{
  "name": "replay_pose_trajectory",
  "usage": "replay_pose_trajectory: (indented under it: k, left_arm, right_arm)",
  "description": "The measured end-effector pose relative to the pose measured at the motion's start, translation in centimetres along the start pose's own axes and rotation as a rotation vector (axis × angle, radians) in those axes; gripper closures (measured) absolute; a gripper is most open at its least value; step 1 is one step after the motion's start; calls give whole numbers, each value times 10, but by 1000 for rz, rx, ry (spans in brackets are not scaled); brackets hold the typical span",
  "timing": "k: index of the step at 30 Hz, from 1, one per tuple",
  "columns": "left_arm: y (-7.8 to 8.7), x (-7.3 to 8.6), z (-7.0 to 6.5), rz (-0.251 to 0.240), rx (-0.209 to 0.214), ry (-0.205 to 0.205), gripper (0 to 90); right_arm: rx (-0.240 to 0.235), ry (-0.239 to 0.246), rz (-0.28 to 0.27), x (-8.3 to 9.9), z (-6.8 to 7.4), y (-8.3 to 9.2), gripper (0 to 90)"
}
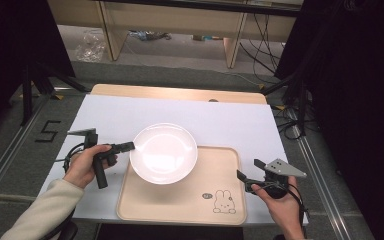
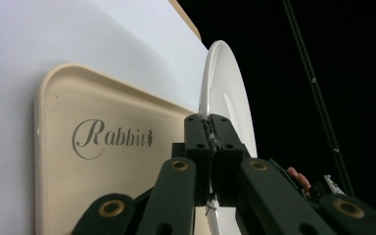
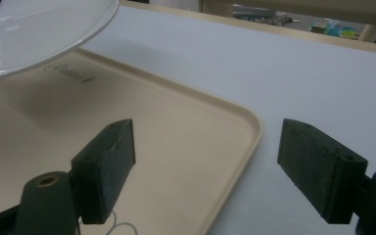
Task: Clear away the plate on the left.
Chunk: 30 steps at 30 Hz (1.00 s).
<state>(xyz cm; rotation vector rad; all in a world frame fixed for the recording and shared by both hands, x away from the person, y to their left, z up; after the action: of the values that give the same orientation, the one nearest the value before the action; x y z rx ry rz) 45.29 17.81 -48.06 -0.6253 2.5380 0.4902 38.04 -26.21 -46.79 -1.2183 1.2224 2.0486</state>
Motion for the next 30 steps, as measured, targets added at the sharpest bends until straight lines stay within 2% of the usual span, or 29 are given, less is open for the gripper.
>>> replay_pose_trajectory:
  k: [3, 5, 8, 12, 14, 15, 22, 23, 24, 29, 30]
  left_arm:
    - [0, 1, 0, 18, 0, -14, 871]
    - [-1, 2, -1, 16, -6, -8, 871]
    - [-2, 3, -1, 23, 6, -20, 871]
    - [-2, 3, -3, 26, 4, -8, 871]
    - [-3, 4, -2, 30, 11, -27, 871]
    - [-3, 4, -2, 30, 11, -27, 870]
    - [-5, 6, -3, 37, 18, -33, 870]
    - [-6, 6, -4, 26, 22, -31, 870]
    - [-6, 7, -4, 39, 15, -36, 870]
    - [-8, 8, -4, 45, 18, -39, 871]
    - [-8, 9, -4, 49, 18, -43, 870]
  right_arm:
    - [4, 3, 12, 0, 0, 1, 226]
    - [-1, 0, 0, 0, 0, 0, 226]
    - [3, 3, 11, 0, 0, 1, 226]
    - [3, 2, 11, 0, 0, 1, 226]
    - [3, 2, 13, 0, 0, 1, 226]
    - [-1, 0, 0, 0, 0, 0, 226]
    - [3, 3, 11, 0, 0, 1, 226]
    - [-1, 1, 0, 0, 0, 0, 226]
    - [2, 2, 6, 0, 0, 1, 226]
    - [0, 0, 0, 0, 0, 0, 226]
    - [3, 3, 13, 0, 0, 1, 226]
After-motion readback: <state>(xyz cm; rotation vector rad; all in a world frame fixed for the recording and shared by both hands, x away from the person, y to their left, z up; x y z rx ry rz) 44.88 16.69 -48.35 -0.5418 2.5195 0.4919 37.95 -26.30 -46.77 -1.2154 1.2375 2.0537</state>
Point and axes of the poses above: each handheld gripper's, and its own axes: y roughly backward along the jaws, x roughly out of its underside, z roughly to its left, the point moved 6 cm from there along -y, roughly forward along the jaws, and after that the axes turned 11 degrees about -y, right-handed, at the moved point
